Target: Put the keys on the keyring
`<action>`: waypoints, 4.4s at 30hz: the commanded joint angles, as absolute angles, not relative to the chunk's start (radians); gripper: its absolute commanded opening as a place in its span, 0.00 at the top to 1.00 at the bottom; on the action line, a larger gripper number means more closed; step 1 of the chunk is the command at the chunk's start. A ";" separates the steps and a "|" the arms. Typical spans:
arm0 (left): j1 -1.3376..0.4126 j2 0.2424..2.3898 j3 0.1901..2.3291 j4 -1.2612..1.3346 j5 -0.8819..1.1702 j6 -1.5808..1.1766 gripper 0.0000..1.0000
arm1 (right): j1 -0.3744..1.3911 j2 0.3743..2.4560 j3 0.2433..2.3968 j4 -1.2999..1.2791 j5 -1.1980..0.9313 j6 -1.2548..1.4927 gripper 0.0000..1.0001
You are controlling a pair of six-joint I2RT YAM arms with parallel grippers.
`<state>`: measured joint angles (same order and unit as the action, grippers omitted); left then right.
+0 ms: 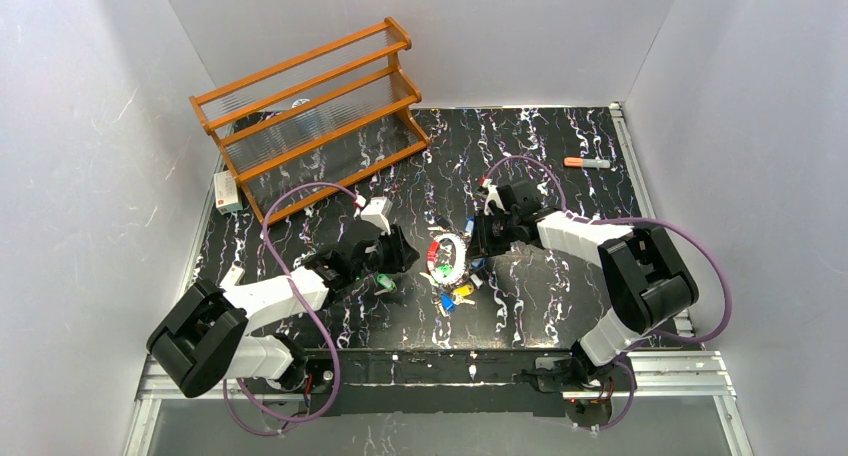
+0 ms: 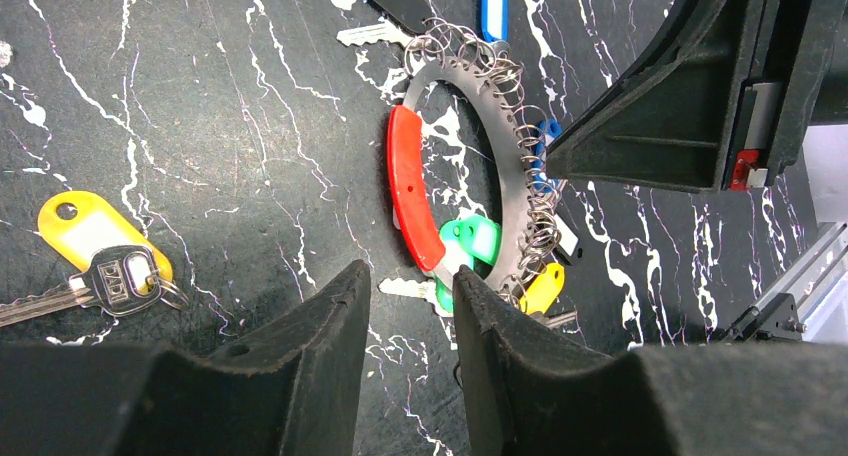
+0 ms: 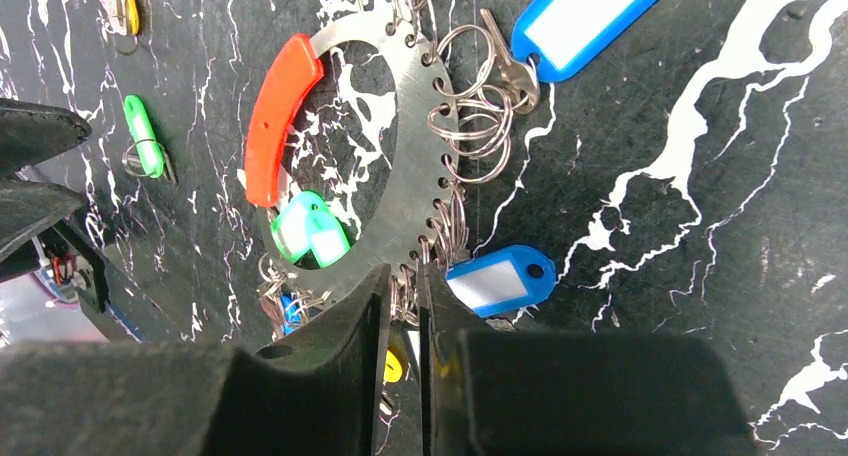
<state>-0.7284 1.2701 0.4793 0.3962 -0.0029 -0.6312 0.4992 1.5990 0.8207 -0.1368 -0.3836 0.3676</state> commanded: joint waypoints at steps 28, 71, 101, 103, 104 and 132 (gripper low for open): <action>-0.727 1.266 0.473 0.392 0.000 -0.620 0.64 | 0.497 1.583 0.825 -0.128 -0.280 0.372 0.77; -0.727 1.215 0.457 0.370 -0.026 -0.615 0.64 | 0.499 1.599 0.899 -0.099 -0.478 0.343 0.99; -0.727 1.263 0.469 0.382 0.000 -0.627 0.63 | 0.477 1.507 0.839 -0.077 -0.552 0.292 0.60; -0.727 1.268 0.471 0.383 0.000 -0.627 0.63 | 0.476 1.537 0.851 -0.078 -0.572 0.281 0.61; -0.727 1.271 0.472 0.387 0.023 -0.627 0.63 | 0.475 1.550 0.855 -0.075 -0.581 0.278 0.61; -0.726 1.324 0.496 0.430 0.089 -0.615 0.63 | 0.476 1.496 0.805 -0.153 -0.578 0.250 0.61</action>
<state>-0.7284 1.3376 0.4728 0.4198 0.0803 -0.6273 0.4740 1.5673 0.7406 -0.1600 -0.5995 0.2848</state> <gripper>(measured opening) 0.365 0.366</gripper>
